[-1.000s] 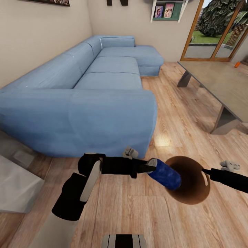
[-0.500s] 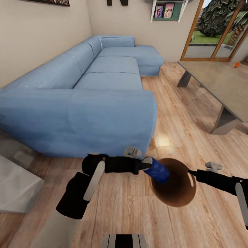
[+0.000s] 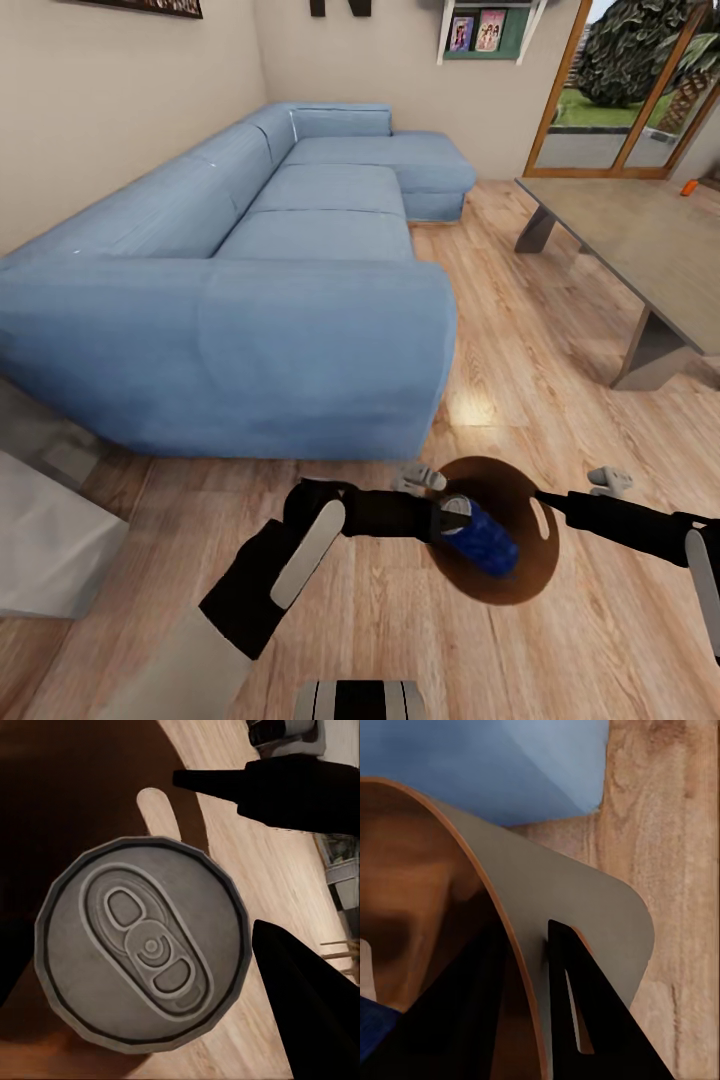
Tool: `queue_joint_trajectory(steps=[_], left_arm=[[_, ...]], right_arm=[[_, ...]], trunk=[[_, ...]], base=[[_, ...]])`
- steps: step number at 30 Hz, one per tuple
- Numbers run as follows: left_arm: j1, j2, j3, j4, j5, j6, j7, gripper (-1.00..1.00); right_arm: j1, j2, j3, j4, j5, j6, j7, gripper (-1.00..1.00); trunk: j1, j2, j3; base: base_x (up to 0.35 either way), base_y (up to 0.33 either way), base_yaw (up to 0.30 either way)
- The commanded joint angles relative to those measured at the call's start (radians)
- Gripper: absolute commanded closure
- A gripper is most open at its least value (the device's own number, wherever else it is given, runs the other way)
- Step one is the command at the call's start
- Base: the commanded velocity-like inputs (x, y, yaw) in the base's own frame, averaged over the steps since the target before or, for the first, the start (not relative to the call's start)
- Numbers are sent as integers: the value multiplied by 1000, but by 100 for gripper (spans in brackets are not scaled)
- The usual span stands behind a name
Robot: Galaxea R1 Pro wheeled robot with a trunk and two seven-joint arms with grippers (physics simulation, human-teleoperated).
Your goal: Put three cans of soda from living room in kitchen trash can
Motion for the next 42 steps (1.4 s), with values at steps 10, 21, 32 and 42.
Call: queue_joint_trajectory(steps=[10,21,32,42], left_arm=[[-2,0,-70,2,71,-71,181,100],[-2,0,-113,-3,70,-100,251,100],[-2,0,-138,-2,89,-127,306,100],[-2,0,-140,10,87,-129,391,-100]], right_arm=[[0,-3,0,-1,-34,15,14,100],[0,-4,0,-1,-34,15,16,100],[0,-24,-2,-2,-34,15,88,100],[0,-24,-4,-2,-34,15,89,100]], trunk=[[0,0,0],[0,0,0],[0,0,0],[0,0,0]], base=[[0,0,0],[0,0,0],[0,0,0],[0,0,0]])
